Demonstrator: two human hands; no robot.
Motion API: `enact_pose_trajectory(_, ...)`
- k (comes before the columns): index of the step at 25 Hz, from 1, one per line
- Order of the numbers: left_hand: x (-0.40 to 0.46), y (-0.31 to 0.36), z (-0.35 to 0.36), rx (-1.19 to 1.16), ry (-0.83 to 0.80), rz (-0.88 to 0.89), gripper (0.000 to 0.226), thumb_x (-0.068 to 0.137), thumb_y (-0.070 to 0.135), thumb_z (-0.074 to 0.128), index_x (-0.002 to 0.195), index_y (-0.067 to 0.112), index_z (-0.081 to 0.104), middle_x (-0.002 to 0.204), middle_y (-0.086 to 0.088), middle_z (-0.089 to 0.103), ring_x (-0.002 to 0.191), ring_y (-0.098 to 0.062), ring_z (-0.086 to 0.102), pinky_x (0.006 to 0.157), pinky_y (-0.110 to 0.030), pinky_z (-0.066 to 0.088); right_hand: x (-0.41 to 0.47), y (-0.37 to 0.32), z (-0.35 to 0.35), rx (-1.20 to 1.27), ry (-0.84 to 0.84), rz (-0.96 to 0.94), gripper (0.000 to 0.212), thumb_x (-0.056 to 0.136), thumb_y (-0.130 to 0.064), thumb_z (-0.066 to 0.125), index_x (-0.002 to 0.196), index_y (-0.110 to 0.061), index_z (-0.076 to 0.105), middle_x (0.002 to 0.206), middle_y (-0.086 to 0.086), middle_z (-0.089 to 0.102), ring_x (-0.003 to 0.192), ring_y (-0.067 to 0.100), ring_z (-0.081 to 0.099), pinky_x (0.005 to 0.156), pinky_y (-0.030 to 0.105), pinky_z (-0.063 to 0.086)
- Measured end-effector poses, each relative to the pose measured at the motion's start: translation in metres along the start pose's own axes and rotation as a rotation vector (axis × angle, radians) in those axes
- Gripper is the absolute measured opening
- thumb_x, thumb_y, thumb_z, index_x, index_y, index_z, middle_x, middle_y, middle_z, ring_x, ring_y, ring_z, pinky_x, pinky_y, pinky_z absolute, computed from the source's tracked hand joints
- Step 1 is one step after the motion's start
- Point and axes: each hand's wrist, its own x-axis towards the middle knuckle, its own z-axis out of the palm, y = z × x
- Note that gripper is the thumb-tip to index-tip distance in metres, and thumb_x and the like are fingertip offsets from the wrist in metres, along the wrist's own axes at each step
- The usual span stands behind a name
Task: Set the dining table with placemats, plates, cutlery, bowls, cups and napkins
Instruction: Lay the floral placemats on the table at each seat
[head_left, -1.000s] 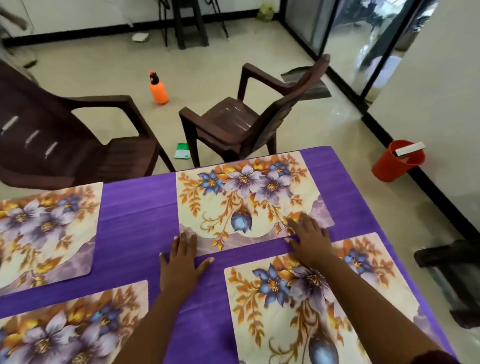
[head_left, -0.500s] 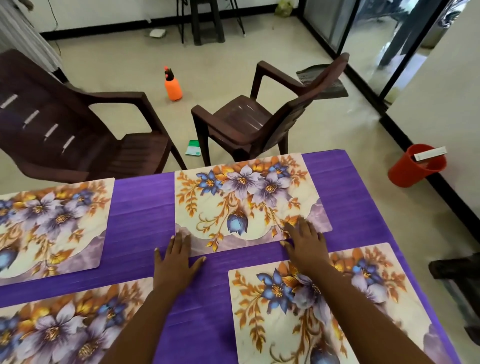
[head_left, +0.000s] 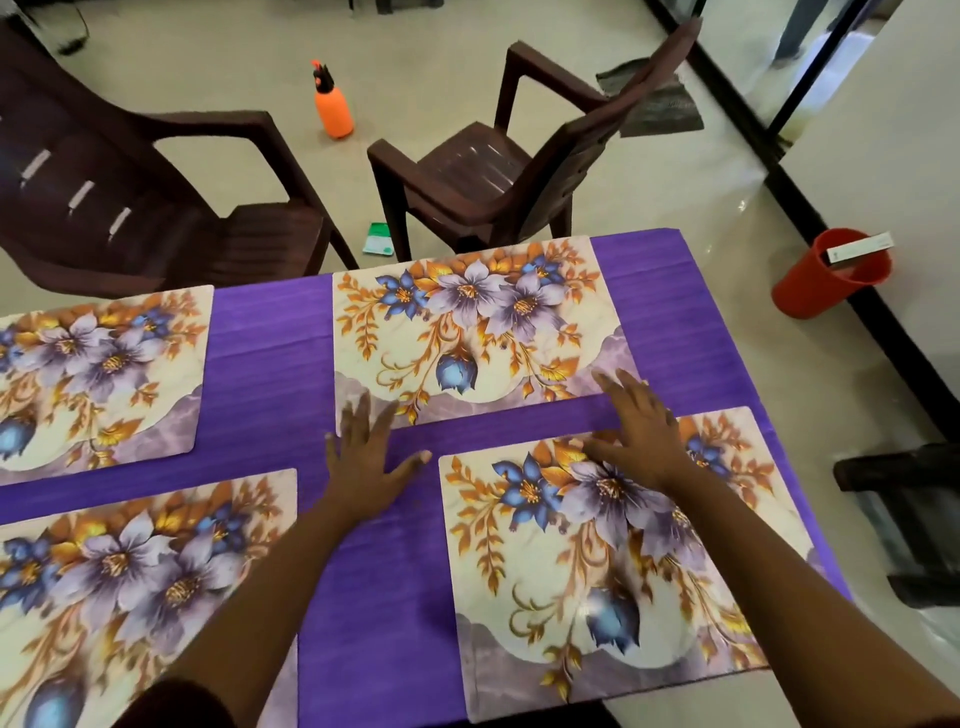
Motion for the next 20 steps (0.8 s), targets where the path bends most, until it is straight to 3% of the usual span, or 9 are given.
enact_pose_trajectory(2, -0.033, 0.031, 0.030, 0.090, -0.121, 0.111, 0.119, 0.055, 0.100, 0.001, 0.153, 0.033, 0.000, 0.156, 0.004, -0.030, 0.141, -0.018, -0.033, 0.115, -0.054, -0.013, -0.029, 0.022, 0.003, -0.009, 0.012, 0.027, 0.104, 0.063, -0.084, 0.043, 0.152, -0.035, 0.020, 0.161, 0.002, 0.016, 0.148, 0.033, 0.011, 0.114, 0.061, 0.017)
enact_pose_trajectory(5, -0.077, 0.071, 0.074, 0.260, -0.262, 0.230, 0.116, 0.057, 0.098, 0.009, 0.151, 0.035, -0.013, 0.148, 0.001, -0.043, 0.135, -0.020, -0.044, 0.107, -0.045, -0.029, -0.072, 0.045, 0.009, -0.047, 0.024, 0.109, 0.095, 0.071, -0.070, 0.066, 0.150, -0.031, 0.028, 0.160, 0.004, 0.019, 0.147, 0.033, 0.013, 0.114, 0.057, 0.015)
enact_pose_trajectory(6, -0.089, 0.079, 0.085, 0.317, -0.271, 0.262, 0.115, 0.060, 0.097, 0.015, 0.151, 0.034, -0.014, 0.152, -0.004, -0.037, 0.138, -0.023, -0.038, 0.107, -0.044, -0.028, -0.088, 0.050, 0.010, -0.053, 0.017, 0.158, 0.095, 0.072, -0.064, 0.071, 0.150, -0.033, 0.027, 0.160, 0.003, 0.017, 0.148, 0.032, 0.010, 0.114, 0.057, 0.014)
enact_pose_trajectory(8, -0.107, 0.085, 0.098, 0.382, -0.255, 0.276, 0.115, 0.064, 0.097, 0.016, 0.154, 0.028, -0.004, 0.161, -0.021, 0.001, 0.145, -0.036, -0.005, 0.111, -0.048, -0.011, -0.115, 0.059, 0.013, -0.060, -0.003, 0.233, 0.099, 0.069, -0.062, 0.074, 0.150, -0.038, 0.023, 0.161, 0.002, 0.012, 0.148, 0.032, 0.006, 0.115, 0.059, 0.014)
enact_pose_trajectory(10, -0.115, 0.082, 0.102, 0.364, -0.323, 0.259, 0.120, 0.061, 0.098, 0.017, 0.155, 0.023, 0.009, 0.153, -0.026, 0.028, 0.139, -0.042, 0.016, 0.110, -0.054, 0.006, -0.142, 0.065, 0.020, -0.079, -0.026, 0.321, 0.103, 0.069, -0.067, 0.071, 0.151, -0.039, 0.016, 0.162, 0.001, 0.006, 0.148, 0.033, 0.004, 0.115, 0.060, 0.015)
enact_pose_trajectory(12, -0.114, 0.072, 0.107, 0.340, -0.393, 0.239, 0.122, 0.059, 0.100, 0.016, 0.152, 0.021, 0.020, 0.150, -0.026, 0.032, 0.137, -0.043, 0.021, 0.110, -0.056, 0.013, -0.160, 0.071, 0.030, -0.075, -0.045, 0.426, 0.107, 0.070, -0.072, 0.067, 0.152, -0.040, 0.006, 0.163, 0.000, -0.002, 0.149, 0.033, -0.001, 0.116, 0.061, 0.012)
enact_pose_trajectory(15, -0.112, 0.067, 0.108, 0.373, -0.394, 0.294, 0.122, 0.059, 0.100, 0.014, 0.146, 0.016, 0.035, 0.149, -0.027, 0.031, 0.132, -0.047, 0.027, 0.111, -0.050, 0.005, -0.171, 0.078, 0.036, -0.054, -0.058, 0.503, 0.107, 0.068, -0.077, 0.064, 0.150, -0.045, 0.002, 0.163, -0.001, -0.009, 0.148, 0.036, -0.008, 0.113, 0.064, 0.008)
enact_pose_trajectory(20, -0.109, 0.069, 0.113, 0.409, -0.370, 0.324, 0.125, 0.056, 0.101, 0.021, 0.147, 0.015, 0.034, 0.149, -0.030, 0.031, 0.134, -0.050, 0.025, 0.109, -0.056, 0.007, -0.169, 0.083, 0.036, -0.053, -0.080, 0.521, 0.107, 0.071, -0.065, 0.071, 0.151, -0.045, 0.004, 0.162, 0.001, -0.013, 0.146, 0.041, -0.012, 0.111, 0.068, 0.014)
